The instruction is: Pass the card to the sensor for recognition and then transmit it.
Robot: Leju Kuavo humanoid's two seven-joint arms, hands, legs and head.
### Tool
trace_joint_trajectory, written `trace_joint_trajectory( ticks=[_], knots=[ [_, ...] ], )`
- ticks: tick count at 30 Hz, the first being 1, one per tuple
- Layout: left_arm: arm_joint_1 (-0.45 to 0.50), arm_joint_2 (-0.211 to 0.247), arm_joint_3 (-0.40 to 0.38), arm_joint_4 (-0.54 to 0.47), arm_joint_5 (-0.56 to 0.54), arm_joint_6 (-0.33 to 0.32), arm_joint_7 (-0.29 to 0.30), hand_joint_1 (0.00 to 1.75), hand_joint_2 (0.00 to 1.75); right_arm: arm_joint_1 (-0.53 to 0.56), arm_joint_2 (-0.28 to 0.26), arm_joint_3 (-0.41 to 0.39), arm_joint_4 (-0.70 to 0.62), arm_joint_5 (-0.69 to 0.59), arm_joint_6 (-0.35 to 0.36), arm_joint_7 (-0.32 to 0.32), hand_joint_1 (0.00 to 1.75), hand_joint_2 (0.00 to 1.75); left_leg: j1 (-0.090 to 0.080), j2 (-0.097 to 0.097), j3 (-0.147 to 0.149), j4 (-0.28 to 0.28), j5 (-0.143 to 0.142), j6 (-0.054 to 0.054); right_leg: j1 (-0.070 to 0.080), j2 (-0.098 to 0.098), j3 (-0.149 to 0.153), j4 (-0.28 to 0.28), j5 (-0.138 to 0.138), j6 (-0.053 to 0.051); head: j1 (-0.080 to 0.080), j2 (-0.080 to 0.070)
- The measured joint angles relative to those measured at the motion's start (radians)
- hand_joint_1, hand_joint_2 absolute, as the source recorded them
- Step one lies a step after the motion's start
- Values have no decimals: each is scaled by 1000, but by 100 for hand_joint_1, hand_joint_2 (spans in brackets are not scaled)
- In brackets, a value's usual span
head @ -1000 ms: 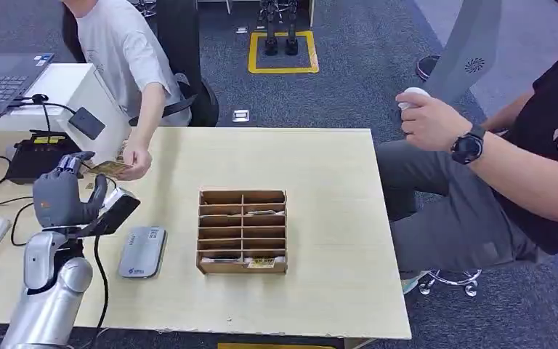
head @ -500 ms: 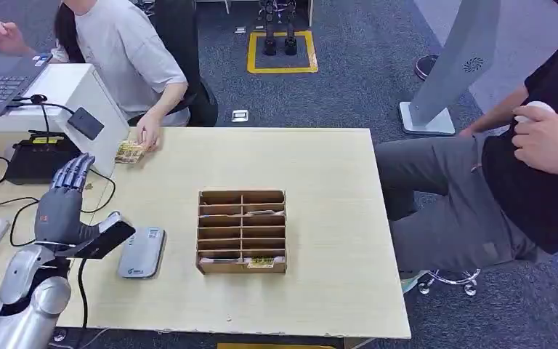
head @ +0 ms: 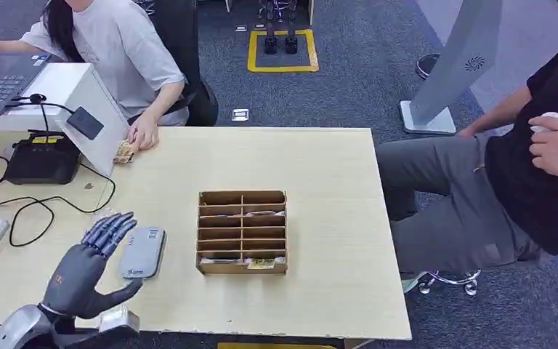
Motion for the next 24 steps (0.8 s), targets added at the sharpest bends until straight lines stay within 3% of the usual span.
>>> trace_joint_trajectory(
  ticks=[4, 5, 6, 11, 13, 18, 24],
  knots=[
    [42, 39, -61, -63, 11, 13, 14, 0, 175, 1, -4, -10, 2, -4, -3, -1, 0, 175, 0, 0, 0, 0, 0, 0, 0, 0, 0, 0, 0, 0, 0, 0],
    [67, 76, -220, -92, -117, 110, 126, 0, 175, 2, -5, -29, 3, -9, -12, -14, 0, 175, 0, 0, 1, 0, 0, 0, 0, 0, 1, 0, 0, 0, 0, 0],
    [66, 80, -256, -92, -165, 136, 175, 0, 175, 2, -5, -31, 4, -8, -12, -14, 0, 175, 0, 0, 1, 0, 0, 0, 0, 0, 1, 0, 0, 0, 0, 0],
    [31, 83, -383, -86, -239, 172, 288, 0, 175, 2, -4, -34, 5, 2, -12, -8, 0, 175, 0, -1, 1, 0, 0, 0, 0, 0, 1, 0, 0, 0, 0, 0],
    [3, 74, -411, -69, -258, 174, 313, 0, 175, 2, -4, -34, 5, 3, -12, -3, 0, 175, 0, -2, 1, 0, 0, 0, 0, -2, 1, 0, 0, 0, 0, 0],
    [-73, -13, -465, 36, -351, 180, 404, 0, 175, -3, -4, -34, 5, 21, -9, 13, 0, 175, 0, -2, 1, 0, 1, 0, 0, -2, 2, 0, 1, 0, 0, 0],
    [-120, -77, -478, 123, -345, 180, 411, 0, 175, -6, -2, -34, 5, 25, -5, 17, 0, 175, 0, -2, 1, 0, 1, 0, 0, -2, 2, 0, 1, 0, 0, 0]
  ],
)
